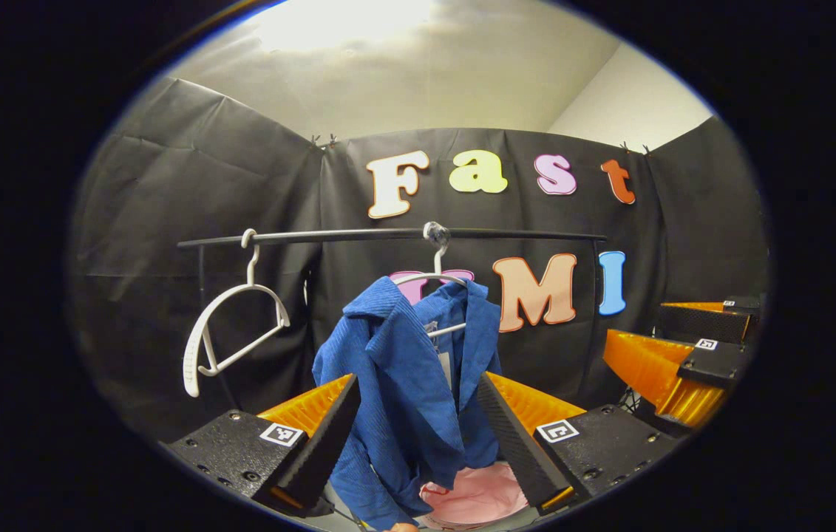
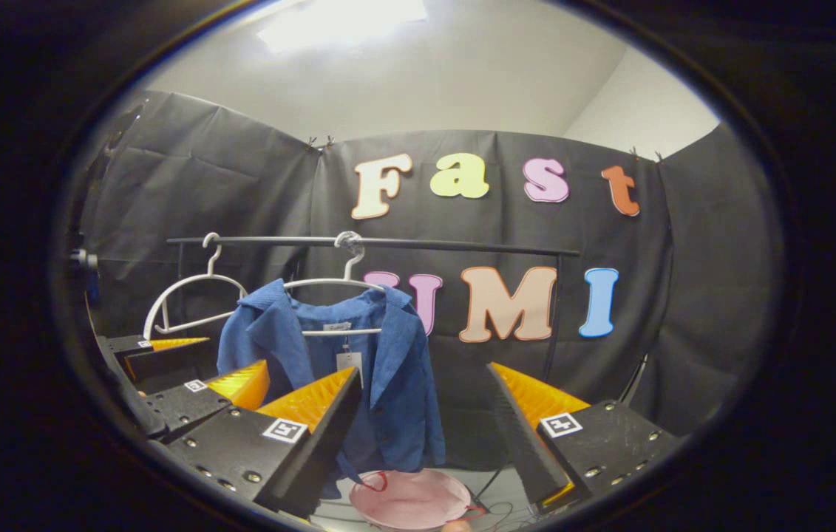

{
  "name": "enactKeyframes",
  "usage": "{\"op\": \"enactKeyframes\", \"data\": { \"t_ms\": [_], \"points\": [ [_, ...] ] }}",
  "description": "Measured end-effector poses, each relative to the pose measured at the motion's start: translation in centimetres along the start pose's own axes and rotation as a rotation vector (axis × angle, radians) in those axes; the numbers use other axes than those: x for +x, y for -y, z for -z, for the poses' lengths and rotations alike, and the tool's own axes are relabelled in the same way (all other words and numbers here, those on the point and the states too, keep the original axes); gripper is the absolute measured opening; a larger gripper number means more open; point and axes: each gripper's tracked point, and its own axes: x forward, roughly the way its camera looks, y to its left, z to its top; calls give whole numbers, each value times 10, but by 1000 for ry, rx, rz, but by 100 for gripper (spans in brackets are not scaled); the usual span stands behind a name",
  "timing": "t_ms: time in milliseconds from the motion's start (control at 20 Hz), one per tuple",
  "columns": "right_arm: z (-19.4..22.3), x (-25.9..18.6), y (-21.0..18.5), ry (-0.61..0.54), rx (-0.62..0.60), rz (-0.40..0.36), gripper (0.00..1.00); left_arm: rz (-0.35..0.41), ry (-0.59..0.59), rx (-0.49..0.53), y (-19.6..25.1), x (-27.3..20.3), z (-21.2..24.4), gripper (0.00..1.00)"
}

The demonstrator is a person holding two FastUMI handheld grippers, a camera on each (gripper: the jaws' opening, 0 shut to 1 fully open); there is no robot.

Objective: Grasp the clothes on the hanger with both hands and then place them into the laundry hamper below.

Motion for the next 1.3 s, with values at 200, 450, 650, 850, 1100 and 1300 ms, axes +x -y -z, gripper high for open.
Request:
{"op": "enactKeyframes", "data": {
  "t_ms": [200,450,650,850,1100,1300],
  "points": [
    [-3,2,4,6,0,24,94,-6,-13,-15,-3,0,3,100],
    [2,3,6,7,-4,48,99,-20,-11,-21,-6,13,-1,99],
    [3,2,6,6,-6,49,99,-21,-22,-4,-4,14,3,100],
    [5,3,8,5,-1,44,99,-37,-28,11,-3,23,4,100],
    [5,5,10,11,-2,40,99,-78,-25,27,2,45,6,99],
    [6,6,10,17,3,45,99,-163,-20,55,-6,64,11,100]
  ]
}}
